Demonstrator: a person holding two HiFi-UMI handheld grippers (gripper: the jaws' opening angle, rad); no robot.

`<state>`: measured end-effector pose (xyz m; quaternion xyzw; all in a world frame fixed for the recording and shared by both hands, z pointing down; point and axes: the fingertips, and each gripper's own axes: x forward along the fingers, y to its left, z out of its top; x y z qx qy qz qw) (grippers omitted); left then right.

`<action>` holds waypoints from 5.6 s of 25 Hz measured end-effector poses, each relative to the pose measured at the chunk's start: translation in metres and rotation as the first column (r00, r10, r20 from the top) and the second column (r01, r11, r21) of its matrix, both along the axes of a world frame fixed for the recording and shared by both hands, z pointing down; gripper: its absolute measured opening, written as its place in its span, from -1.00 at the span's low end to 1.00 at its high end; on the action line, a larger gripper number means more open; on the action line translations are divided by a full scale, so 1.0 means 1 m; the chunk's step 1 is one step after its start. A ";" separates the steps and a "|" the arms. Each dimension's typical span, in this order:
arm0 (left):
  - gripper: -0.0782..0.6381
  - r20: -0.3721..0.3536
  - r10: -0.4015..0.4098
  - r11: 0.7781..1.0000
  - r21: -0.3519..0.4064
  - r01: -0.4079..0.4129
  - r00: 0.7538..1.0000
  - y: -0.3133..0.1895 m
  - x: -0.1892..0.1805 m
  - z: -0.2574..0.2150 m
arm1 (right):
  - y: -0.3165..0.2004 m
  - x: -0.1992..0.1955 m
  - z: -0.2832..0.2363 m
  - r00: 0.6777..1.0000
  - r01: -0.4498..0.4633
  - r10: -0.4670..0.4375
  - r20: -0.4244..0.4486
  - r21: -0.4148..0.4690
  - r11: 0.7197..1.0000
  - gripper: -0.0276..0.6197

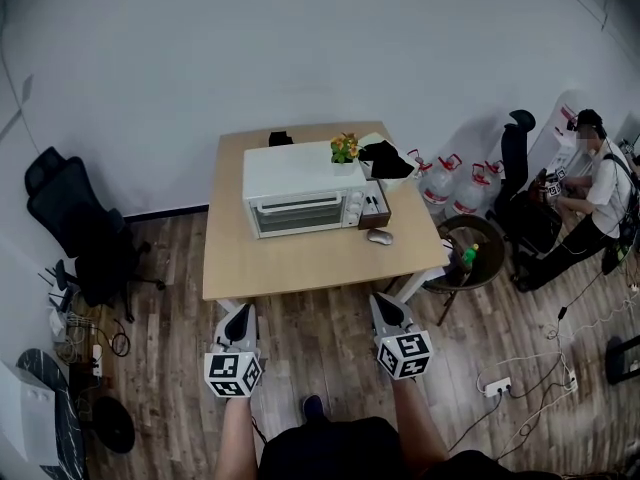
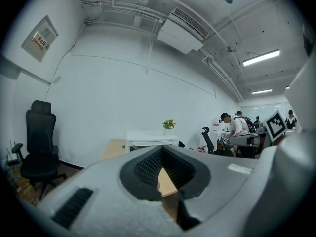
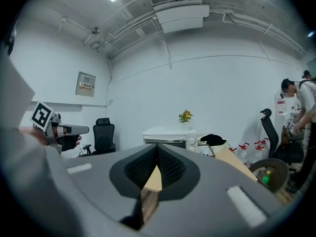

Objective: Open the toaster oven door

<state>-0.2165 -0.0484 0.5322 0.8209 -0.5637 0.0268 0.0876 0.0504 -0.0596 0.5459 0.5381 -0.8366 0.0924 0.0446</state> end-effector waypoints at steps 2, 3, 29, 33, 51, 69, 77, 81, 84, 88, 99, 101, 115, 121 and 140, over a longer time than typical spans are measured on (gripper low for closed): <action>-0.79 -0.008 0.011 1.000 0.010 -0.011 1.000 -0.006 -0.002 -0.001 | -0.004 -0.001 0.002 1.000 -0.011 0.011 0.001 -0.004 1.000 -0.88; -0.79 -0.010 0.015 1.000 0.011 -0.015 1.000 -0.009 -0.003 0.000 | -0.005 -0.002 0.002 1.000 -0.016 0.016 0.002 -0.006 1.000 -0.88; -0.79 -0.011 0.012 1.000 -0.012 -0.012 1.000 -0.076 0.020 0.004 | -0.075 0.013 -0.002 1.000 0.008 -0.008 -0.010 -0.008 1.000 -0.88; -0.79 -0.010 -0.004 1.000 -0.026 0.004 1.000 -0.089 0.027 0.010 | -0.096 0.018 -0.001 0.999 0.040 -0.041 -0.024 -0.012 0.999 -0.88; -0.79 0.020 -0.125 0.992 -0.014 0.125 0.992 -0.152 0.059 0.004 | -0.190 0.040 0.008 0.985 0.172 -0.173 -0.008 -0.035 0.984 -0.88; -0.79 0.035 -0.164 0.986 -0.014 0.165 0.986 -0.196 0.027 -0.003 | -0.245 0.016 0.018 0.983 0.186 -0.186 0.005 -0.070 0.980 -0.88; -0.78 0.035 -0.107 0.994 -0.016 0.108 0.994 -0.230 0.023 -0.005 | -0.265 0.014 0.026 0.992 0.129 -0.129 0.010 -0.095 0.987 -0.88; -0.79 0.100 -0.092 0.996 0.001 0.093 0.991 -0.242 0.023 -0.004 | -0.278 0.013 0.030 0.992 0.123 -0.123 0.009 -0.104 0.987 -0.88; -0.79 0.080 -0.089 0.996 0.004 0.089 0.993 -0.253 0.021 -0.002 | -0.288 0.011 0.034 0.992 0.127 -0.128 -0.004 -0.108 0.986 -0.88; -0.79 0.061 -0.103 0.994 -0.023 0.104 0.993 -0.262 0.013 0.009 | -0.301 0.006 0.043 0.991 0.132 -0.135 -0.019 -0.125 0.983 -0.88; -0.78 0.052 -0.125 0.990 -0.057 0.127 0.991 -0.272 -0.002 0.023 | -0.340 -0.014 0.078 0.983 0.154 -0.170 -0.076 -0.175 0.972 -0.88; -0.79 0.049 -0.124 0.990 -0.061 0.127 0.991 -0.273 -0.003 0.025 | -0.344 -0.017 0.080 0.981 0.161 -0.177 -0.078 -0.177 0.971 -0.88; -0.79 0.040 -0.107 0.991 -0.072 0.110 0.993 -0.269 -0.011 0.037 | -0.397 -0.047 0.115 0.955 0.195 -0.235 -0.182 -0.215 0.957 -0.88; -0.79 0.040 -0.082 0.994 -0.068 0.085 0.996 -0.264 0.002 0.036 | -0.400 -0.042 0.116 0.941 0.223 -0.268 -0.206 -0.217 0.950 -0.88; -0.79 0.054 -0.079 0.994 -0.069 0.082 0.995 -0.255 0.002 0.031 | -0.407 -0.040 0.117 0.962 0.202 -0.236 -0.139 -0.223 0.954 -0.88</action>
